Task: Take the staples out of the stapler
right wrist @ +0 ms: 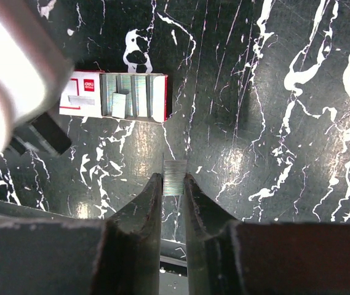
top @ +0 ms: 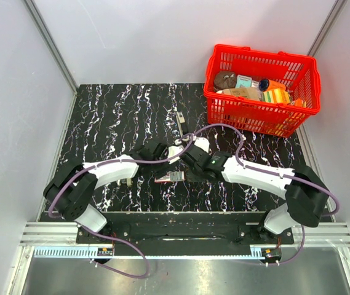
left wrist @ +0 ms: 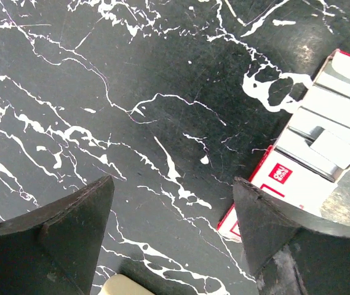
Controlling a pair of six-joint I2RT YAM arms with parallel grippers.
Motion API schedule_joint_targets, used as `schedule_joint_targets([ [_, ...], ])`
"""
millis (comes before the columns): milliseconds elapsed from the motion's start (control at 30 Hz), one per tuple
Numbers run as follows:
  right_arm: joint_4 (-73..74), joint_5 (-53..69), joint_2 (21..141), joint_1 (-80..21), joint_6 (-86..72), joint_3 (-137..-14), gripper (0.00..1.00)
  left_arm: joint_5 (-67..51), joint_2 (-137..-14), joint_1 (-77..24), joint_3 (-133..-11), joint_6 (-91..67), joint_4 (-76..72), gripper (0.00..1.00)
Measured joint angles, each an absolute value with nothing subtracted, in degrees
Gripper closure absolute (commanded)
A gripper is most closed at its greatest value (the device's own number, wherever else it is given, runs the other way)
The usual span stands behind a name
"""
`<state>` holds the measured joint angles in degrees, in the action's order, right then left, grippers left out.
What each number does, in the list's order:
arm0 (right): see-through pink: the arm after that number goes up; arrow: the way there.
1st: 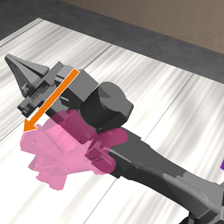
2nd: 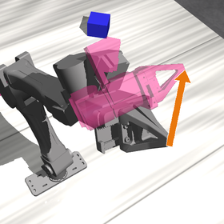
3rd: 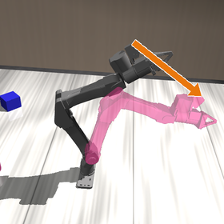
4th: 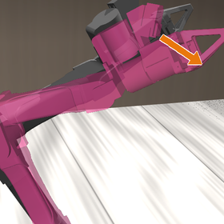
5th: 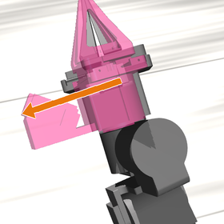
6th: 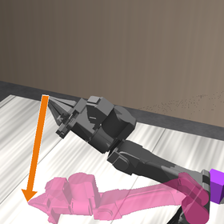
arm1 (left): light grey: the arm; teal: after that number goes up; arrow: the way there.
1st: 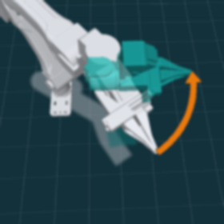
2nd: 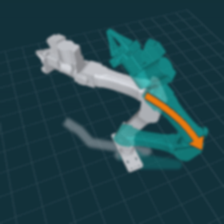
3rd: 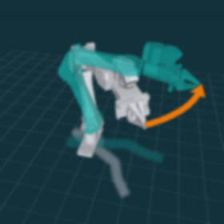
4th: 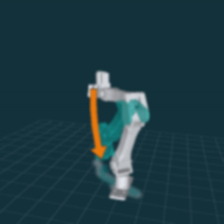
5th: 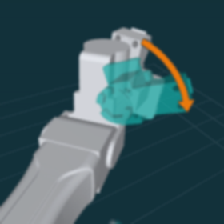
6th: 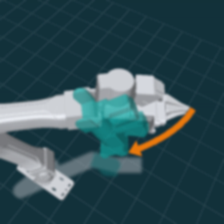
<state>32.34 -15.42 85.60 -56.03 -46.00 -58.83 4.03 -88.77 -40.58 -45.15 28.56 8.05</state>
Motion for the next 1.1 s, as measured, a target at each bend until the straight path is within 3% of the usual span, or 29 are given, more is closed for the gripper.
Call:
schedule_joint_targets([
  [233, 31.4, -13.8, 90.02, -56.03, -44.21, -60.23, 1.0, 3.14, -87.46, -39.55, -45.43, 27.92, 9.82, 0.16],
  [300, 31.22, -12.93, 91.96, -56.03, -43.59, -61.67, 1.0, 2.39, -87.46, -37.8, -46.65, 27.59, 11.09, 0.02],
  [333, 31.14, -12.4, 93.12, -56.03, -43.29, -62.61, 1.0, 1.83, -87.44, -36.45, -47.7, 27.31, 11.62, 0.01],
  [600, 31.66, -11.0, 100.22, -56.03, -42.22, -69.23, 1.0, -2.74, -80.93, -25.96, -55.4, 24.82, 14.5, 0.01],
  [1100, 36.47, -10.85, 108.14, -56.03, -41.8, -75.81, 1.0, -9.98, -77.19, -24.16, -56.55, 23.44, 19.42, 0.01],
])
